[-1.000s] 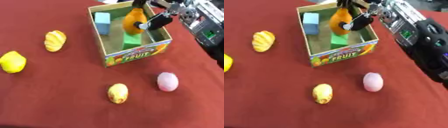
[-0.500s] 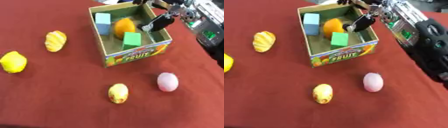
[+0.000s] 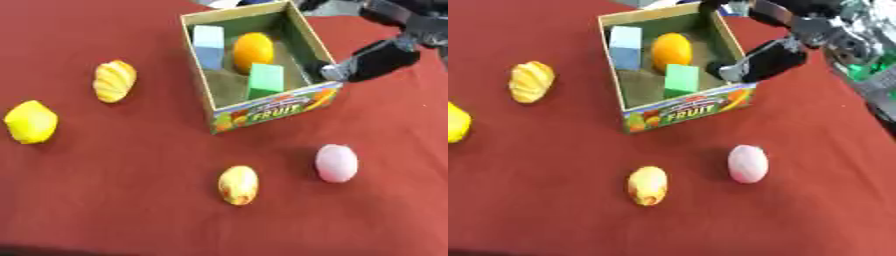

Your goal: Pick up objects on the table and place them in the box.

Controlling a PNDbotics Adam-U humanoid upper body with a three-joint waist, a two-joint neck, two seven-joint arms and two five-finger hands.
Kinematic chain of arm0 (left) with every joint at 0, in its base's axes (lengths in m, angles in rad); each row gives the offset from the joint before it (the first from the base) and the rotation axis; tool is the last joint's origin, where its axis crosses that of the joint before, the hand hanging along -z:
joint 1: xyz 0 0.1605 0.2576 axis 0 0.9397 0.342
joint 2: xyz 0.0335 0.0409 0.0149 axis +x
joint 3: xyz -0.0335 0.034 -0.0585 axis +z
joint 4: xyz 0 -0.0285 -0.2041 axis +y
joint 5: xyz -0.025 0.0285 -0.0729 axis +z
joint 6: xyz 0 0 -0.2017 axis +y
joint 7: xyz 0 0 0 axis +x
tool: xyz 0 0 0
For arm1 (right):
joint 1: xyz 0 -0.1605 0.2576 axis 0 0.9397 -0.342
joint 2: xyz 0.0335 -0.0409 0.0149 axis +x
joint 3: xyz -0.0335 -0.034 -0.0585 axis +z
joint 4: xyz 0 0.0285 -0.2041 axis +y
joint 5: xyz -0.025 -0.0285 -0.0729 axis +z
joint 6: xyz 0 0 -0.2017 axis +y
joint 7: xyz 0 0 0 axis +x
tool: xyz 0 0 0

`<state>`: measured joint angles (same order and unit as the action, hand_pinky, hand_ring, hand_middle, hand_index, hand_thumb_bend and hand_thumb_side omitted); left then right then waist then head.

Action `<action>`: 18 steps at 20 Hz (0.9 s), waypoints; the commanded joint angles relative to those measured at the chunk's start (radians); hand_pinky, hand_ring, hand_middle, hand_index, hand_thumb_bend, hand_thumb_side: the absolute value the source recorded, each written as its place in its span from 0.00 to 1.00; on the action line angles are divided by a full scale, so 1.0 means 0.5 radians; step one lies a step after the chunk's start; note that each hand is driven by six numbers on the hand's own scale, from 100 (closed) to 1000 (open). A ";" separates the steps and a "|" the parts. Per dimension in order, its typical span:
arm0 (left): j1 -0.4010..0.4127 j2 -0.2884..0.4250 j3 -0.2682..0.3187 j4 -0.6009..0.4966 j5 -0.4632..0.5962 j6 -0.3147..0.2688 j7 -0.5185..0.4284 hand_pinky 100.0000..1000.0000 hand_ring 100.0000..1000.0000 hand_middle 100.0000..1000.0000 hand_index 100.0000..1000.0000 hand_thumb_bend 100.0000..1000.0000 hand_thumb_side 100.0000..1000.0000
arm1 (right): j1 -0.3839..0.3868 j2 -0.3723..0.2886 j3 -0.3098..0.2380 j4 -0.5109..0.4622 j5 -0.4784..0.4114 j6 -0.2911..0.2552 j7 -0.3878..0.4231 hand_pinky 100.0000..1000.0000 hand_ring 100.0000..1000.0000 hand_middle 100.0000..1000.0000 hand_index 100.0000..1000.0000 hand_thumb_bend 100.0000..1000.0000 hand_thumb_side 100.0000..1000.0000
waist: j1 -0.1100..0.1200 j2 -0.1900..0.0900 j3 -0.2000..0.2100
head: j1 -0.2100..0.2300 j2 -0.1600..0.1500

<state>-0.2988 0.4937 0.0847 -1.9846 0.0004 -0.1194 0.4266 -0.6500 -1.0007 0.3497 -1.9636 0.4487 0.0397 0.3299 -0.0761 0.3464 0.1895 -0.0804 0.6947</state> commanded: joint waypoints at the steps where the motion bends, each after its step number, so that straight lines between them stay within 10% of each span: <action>1: -0.014 0.044 0.027 -0.031 -0.013 -0.001 0.009 0.70 0.55 0.51 0.80 0.00 0.46 | 0.139 -0.178 -0.079 -0.071 -0.077 -0.142 -0.086 0.80 0.77 0.68 0.78 0.32 0.18 | 0.023 -0.039 -0.008 | 0.018 0.003; 8: -0.011 0.037 0.033 -0.031 -0.017 0.000 0.016 0.69 0.55 0.51 0.80 0.00 0.46 | 0.533 -0.296 -0.126 -0.073 -0.059 -0.317 -0.212 0.80 0.76 0.67 0.78 0.23 0.16 | 0.049 -0.040 -0.039 | 0.029 0.011; 18: -0.016 0.028 0.029 -0.031 -0.008 -0.001 0.015 0.69 0.55 0.51 0.80 0.00 0.46 | 0.672 -0.220 -0.031 -0.073 0.015 -0.218 -0.138 0.78 0.76 0.67 0.77 0.15 0.15 | 0.052 -0.022 -0.034 | 0.020 0.014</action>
<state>-0.2988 0.4924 0.0904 -1.9846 -0.0006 -0.1196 0.4310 -0.3088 -1.0938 0.3392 -1.9852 0.4490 -0.0773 0.2555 -0.0522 0.3530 0.1719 -0.0690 0.6954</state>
